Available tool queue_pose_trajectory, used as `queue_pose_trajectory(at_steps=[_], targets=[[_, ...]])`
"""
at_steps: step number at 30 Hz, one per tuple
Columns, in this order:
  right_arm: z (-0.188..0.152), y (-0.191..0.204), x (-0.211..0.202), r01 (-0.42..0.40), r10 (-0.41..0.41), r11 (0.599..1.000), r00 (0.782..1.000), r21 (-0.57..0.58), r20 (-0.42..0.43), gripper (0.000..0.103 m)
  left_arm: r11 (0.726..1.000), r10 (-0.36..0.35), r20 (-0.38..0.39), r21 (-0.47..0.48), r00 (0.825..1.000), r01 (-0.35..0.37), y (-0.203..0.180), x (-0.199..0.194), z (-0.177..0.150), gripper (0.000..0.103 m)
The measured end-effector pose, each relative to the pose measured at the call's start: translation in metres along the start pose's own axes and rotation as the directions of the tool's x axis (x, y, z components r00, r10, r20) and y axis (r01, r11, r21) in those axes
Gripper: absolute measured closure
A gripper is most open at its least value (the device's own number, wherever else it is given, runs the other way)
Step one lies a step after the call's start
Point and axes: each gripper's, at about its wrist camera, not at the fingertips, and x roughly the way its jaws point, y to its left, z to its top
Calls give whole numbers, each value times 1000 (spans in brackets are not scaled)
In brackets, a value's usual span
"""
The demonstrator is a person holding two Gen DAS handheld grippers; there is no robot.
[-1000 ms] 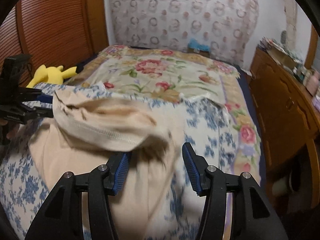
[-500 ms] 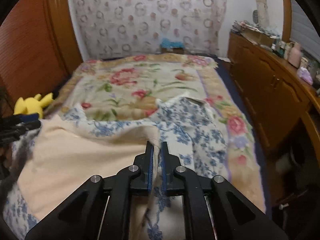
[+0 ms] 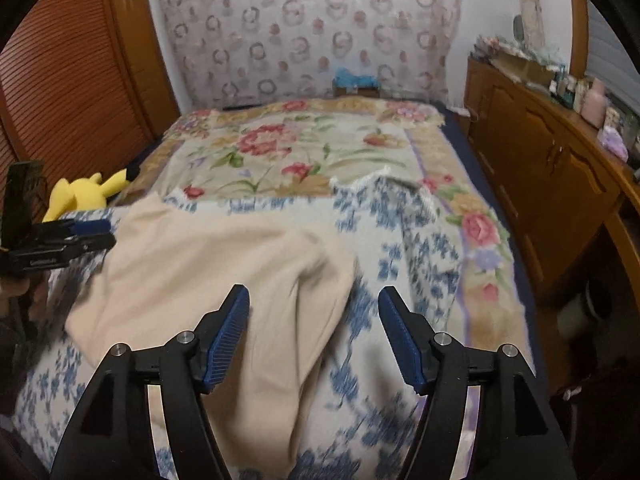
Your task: Fold small clothes
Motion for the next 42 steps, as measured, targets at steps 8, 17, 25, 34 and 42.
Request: queue_pose_trajectory(at_steps=[8, 17, 25, 34, 42], targets=[[-7, 9, 25, -21, 22, 999, 999, 33, -45, 32, 998, -44, -28, -34, 999, 43, -3, 10, 3, 48], [-13, 18, 37, -17, 18, 1000, 997, 20, -70, 27, 996, -87, -19, -13, 996, 86, -12, 17, 8, 64], [-12, 32, 37, -129, 124, 990, 988, -51, -89, 80, 993, -117, -25, -22, 993, 116, -6, 18, 13, 96], [-1, 60, -8, -145, 154, 981, 986, -132, 60, 87, 989, -140, 172, -13, 975, 144, -13, -64, 9, 97], [33, 125, -23, -196, 234, 939, 966, -283, 110, 87, 996, -27, 314, -68, 949, 51, 24, -146, -20, 97]])
